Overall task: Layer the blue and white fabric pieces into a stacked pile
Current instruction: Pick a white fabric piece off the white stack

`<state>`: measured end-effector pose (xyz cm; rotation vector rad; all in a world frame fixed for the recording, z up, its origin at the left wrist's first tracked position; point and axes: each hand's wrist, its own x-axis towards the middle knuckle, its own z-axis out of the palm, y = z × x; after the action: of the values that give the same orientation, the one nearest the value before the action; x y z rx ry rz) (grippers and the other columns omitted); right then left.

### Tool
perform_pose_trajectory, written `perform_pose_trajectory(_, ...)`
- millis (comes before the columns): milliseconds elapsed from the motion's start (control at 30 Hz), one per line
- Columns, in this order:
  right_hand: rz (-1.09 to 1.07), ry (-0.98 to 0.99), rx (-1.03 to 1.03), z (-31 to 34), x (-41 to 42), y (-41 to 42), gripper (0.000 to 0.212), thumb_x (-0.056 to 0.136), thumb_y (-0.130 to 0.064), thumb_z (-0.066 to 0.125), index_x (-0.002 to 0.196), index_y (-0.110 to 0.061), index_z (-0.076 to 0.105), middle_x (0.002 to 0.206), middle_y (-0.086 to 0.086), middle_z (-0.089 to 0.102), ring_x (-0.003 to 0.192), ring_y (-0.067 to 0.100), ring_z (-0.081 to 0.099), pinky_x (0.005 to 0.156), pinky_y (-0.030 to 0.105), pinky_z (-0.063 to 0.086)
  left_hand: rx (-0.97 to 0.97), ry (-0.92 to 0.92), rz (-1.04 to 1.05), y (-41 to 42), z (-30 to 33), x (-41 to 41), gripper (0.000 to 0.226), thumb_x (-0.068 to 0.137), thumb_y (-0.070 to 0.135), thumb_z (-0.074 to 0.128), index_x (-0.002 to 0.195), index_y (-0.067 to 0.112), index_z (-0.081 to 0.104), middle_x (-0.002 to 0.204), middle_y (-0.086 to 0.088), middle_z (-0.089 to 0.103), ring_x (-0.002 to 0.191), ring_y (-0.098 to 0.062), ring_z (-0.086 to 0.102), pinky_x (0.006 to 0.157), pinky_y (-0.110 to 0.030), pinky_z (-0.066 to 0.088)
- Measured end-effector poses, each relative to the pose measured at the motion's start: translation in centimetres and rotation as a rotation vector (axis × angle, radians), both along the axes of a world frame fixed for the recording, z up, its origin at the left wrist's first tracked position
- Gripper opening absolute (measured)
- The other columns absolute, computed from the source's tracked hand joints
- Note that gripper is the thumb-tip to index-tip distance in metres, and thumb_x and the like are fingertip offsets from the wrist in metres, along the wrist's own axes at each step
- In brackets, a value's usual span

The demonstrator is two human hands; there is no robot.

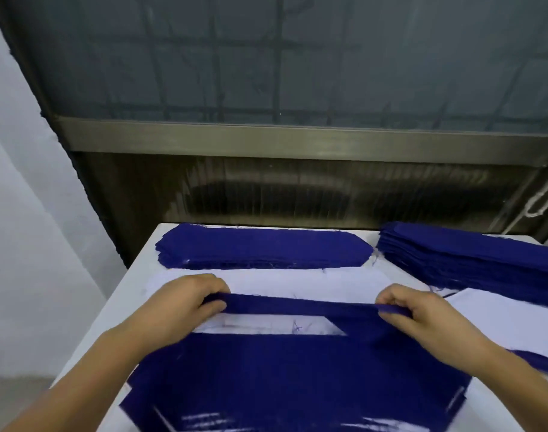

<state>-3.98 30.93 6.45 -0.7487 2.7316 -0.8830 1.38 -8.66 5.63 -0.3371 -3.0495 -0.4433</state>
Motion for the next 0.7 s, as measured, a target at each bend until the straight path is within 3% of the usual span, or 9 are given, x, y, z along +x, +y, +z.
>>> perform_pose_trajectory(67,0.025,-0.096,0.052,0.2,1.1,0.8,0.013,0.095,-0.028,0.06,0.091,-0.039,0.063,0.091,-0.017,0.068,0.084,0.006,0.064,0.074,0.024,0.051,0.033,-0.093,-0.045,0.2,0.2,1.1,0.013,0.094,0.04,0.054,0.104,0.047,0.058,0.098,0.03,0.056,0.09,0.011,0.052,0.078,-0.008,0.045)
perform_pose_trajectory(167,-0.041,-0.034,0.086,0.7,1.2,1.1,0.013,0.094,-0.026,0.061,0.086,-0.037,0.061,0.085,-0.012,0.067,0.08,0.009,0.062,0.075,0.029,0.051,0.069,-0.047,-0.011,0.7,1.1,1.4,0.013,0.095,0.035,0.056,0.104,0.044,0.059,0.098,0.026,0.058,0.089,0.007,0.055,0.08,-0.011,0.047)
perform_pose_trajectory(300,-0.167,0.34,0.001,1.7,1.9,1.2,0.018,0.089,-0.018,0.065,0.09,-0.035,0.059,0.086,-0.022,0.06,0.085,0.001,0.057,0.065,0.018,0.047,0.079,0.234,0.036,0.6,2.4,2.6,0.017,0.092,0.025,0.062,0.106,0.031,0.066,0.095,0.022,0.057,0.083,0.0,0.057,0.073,-0.012,0.045)
perform_pose_trajectory(400,-0.099,0.598,0.07,0.1,4.0,2.2,0.035,0.07,0.001,0.08,0.092,-0.022,0.064,0.091,-0.02,0.058,0.083,0.005,0.052,0.072,0.014,0.043,0.017,0.382,-0.081,1.0,2.1,5.5,0.013,0.088,0.019,0.067,0.096,0.029,0.071,0.089,0.02,0.058,0.079,0.0,0.055,0.07,-0.014,0.045)
perform_pose_trajectory(533,0.016,0.519,0.166,-4.1,7.0,3.4,0.058,0.039,0.012,0.087,0.085,-0.018,0.068,0.096,-0.012,0.065,0.089,0.005,0.055,0.083,0.016,0.04,-0.07,0.306,-0.21,2.9,-1.2,8.9,0.017,0.085,0.024,0.057,0.085,0.029,0.072,0.082,0.014,0.062,0.071,-0.006,0.06,0.067,-0.02,0.047)
perform_pose_trajectory(633,0.024,0.452,0.163,-5.6,7.7,3.8,0.055,0.043,0.008,0.09,0.087,-0.02,0.071,0.099,-0.013,0.066,0.091,0.001,0.056,0.082,0.017,0.043,-0.062,0.259,-0.171,3.3,-2.7,9.9,0.025,0.068,0.009,0.082,0.083,0.028,0.075,0.08,0.015,0.062,0.067,-0.004,0.06,0.067,-0.016,0.043)
perform_pose_trajectory(700,0.001,0.452,0.146,-5.6,7.7,4.0,0.056,0.044,0.009,0.089,0.088,-0.02,0.072,0.101,-0.012,0.067,0.093,0.002,0.058,0.083,0.017,0.044,-0.053,0.276,-0.158,3.2,-2.6,9.9,0.029,0.065,0.007,0.083,0.083,0.028,0.075,0.08,0.016,0.062,0.067,-0.003,0.059,0.07,-0.017,0.042)
